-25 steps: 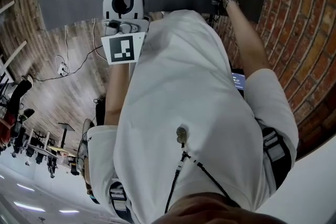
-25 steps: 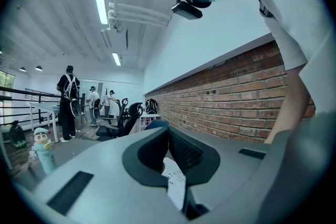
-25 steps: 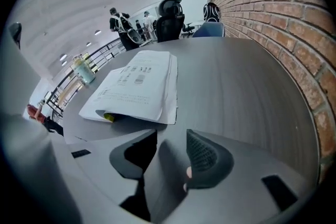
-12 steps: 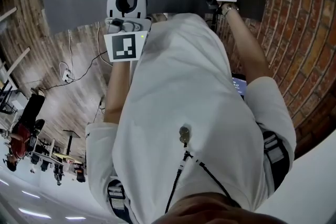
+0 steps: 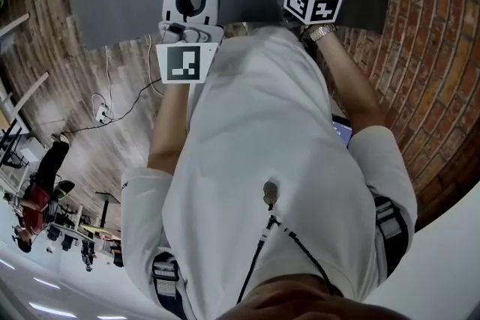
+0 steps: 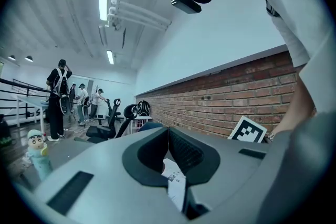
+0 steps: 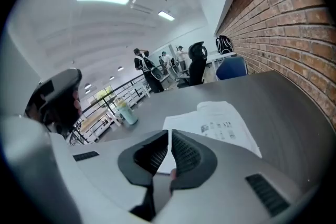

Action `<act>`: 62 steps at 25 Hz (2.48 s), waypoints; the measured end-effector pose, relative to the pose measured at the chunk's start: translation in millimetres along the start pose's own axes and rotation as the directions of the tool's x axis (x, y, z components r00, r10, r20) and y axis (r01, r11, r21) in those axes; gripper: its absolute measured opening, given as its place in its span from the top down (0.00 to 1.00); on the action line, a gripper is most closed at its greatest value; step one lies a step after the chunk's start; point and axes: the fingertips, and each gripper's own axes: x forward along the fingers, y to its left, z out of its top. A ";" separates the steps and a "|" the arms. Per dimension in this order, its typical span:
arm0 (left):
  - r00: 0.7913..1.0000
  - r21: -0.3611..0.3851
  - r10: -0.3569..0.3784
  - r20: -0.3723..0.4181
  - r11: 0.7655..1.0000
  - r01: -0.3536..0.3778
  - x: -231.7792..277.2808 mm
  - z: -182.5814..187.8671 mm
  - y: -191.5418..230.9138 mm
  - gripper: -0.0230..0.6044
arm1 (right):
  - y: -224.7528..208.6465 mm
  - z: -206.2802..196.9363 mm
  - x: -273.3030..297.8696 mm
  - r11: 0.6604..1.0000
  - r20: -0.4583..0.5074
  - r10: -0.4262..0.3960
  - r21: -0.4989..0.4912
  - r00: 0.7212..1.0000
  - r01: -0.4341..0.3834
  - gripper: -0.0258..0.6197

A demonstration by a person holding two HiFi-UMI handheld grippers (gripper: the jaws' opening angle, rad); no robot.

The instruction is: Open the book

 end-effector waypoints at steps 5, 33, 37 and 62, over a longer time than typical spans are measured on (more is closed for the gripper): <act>1.000 -0.013 -0.015 0.012 1.000 0.015 -8.2 5.6 14.3 0.93 | 65.8 34.7 -9.6 0.996 0.088 0.088 -0.019 0.992 -0.087 0.89; 0.996 0.017 -0.011 0.084 1.000 0.009 -17.4 97.1 52.8 0.93 | 200.4 186.9 -85.4 0.946 0.405 0.276 -0.277 0.872 -0.170 0.89; 0.996 0.024 -0.021 0.083 1.000 0.019 -13.1 102.5 49.4 0.93 | 202.6 192.0 -92.0 0.941 0.413 0.295 -0.283 0.862 -0.186 0.89; 0.994 0.030 -0.063 0.084 0.998 0.061 -3.1 108.9 25.3 0.93 | 192.5 202.9 -119.0 0.948 0.471 0.268 -0.286 0.841 -0.142 0.91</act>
